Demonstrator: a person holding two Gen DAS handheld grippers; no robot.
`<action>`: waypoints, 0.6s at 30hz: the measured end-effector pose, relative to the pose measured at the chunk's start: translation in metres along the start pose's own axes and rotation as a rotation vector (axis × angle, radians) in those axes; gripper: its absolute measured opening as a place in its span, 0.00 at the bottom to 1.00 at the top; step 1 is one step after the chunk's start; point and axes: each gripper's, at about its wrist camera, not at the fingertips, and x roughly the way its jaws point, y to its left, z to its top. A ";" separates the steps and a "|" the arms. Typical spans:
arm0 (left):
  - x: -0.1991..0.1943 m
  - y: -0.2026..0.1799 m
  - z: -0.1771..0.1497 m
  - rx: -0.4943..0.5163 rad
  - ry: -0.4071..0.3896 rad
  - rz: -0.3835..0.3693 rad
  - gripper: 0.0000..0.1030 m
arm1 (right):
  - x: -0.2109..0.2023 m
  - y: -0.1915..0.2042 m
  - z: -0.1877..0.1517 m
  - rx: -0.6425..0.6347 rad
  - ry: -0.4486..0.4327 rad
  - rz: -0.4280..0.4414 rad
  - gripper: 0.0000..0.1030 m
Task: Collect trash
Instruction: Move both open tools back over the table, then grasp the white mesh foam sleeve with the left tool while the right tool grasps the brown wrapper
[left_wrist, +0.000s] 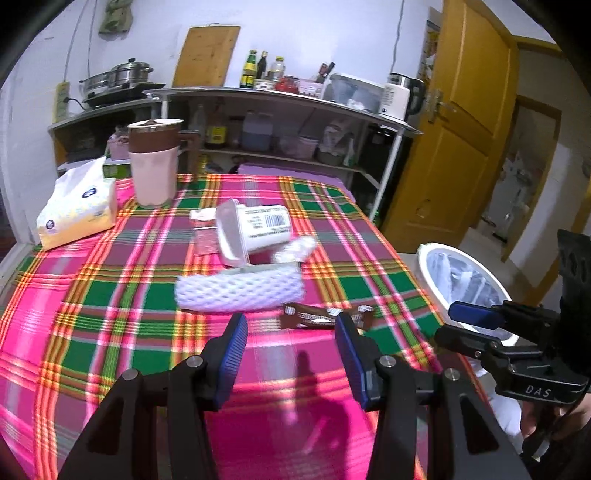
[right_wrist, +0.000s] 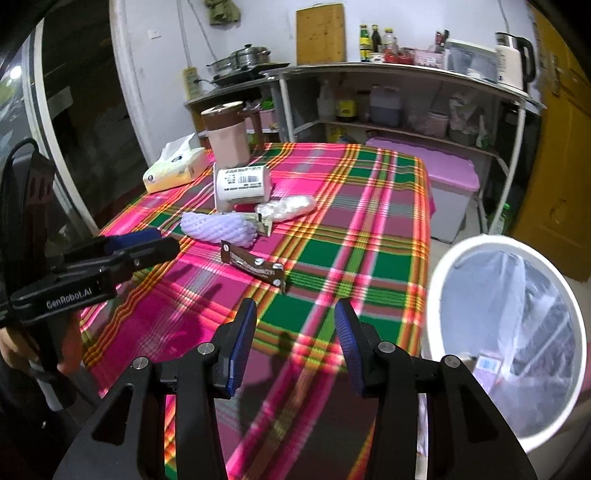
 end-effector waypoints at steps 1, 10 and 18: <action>0.002 0.006 0.002 -0.003 -0.001 0.007 0.48 | 0.003 0.000 0.002 -0.005 0.005 0.002 0.48; 0.022 0.038 0.020 0.017 -0.002 0.043 0.48 | 0.038 0.006 0.017 -0.056 0.050 0.026 0.49; 0.049 0.054 0.036 0.048 0.026 0.017 0.54 | 0.066 0.006 0.029 -0.094 0.084 0.049 0.49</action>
